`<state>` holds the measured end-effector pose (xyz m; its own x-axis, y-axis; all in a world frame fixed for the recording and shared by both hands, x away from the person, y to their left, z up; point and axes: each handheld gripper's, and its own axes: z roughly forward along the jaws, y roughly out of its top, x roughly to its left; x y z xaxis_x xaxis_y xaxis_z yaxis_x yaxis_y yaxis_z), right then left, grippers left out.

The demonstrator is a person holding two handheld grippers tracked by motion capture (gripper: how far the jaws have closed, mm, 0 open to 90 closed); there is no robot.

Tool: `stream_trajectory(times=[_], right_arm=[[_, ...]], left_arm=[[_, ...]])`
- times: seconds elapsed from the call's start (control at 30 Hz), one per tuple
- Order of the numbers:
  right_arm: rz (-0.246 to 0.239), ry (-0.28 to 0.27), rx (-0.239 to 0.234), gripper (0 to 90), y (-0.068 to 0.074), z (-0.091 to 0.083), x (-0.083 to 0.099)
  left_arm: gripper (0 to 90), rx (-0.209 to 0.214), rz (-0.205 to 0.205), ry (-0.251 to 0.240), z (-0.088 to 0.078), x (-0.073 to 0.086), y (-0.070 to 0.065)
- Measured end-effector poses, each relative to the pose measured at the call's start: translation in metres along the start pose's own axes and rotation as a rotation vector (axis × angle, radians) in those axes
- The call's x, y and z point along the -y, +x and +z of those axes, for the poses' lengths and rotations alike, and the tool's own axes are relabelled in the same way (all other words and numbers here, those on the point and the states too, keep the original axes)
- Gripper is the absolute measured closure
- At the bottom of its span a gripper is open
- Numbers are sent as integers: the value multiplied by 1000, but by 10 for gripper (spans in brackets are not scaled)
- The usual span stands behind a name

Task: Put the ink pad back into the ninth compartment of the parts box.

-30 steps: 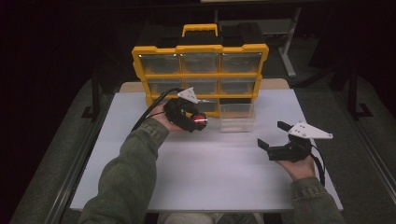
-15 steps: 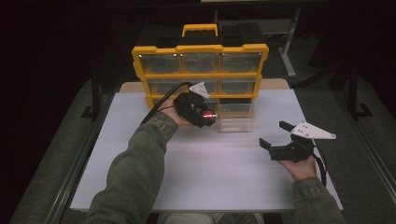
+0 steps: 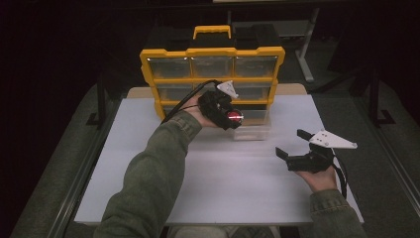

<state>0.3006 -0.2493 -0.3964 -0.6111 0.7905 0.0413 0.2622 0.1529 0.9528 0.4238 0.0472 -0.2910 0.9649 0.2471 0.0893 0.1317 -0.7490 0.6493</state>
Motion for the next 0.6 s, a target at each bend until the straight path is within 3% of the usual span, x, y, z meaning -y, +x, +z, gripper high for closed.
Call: stream_trajectory(times=[0.6], right_arm=[[6,8,4,0,-2,0,2]], left_arm=[[297,32,40,-10,24,-24,4]])
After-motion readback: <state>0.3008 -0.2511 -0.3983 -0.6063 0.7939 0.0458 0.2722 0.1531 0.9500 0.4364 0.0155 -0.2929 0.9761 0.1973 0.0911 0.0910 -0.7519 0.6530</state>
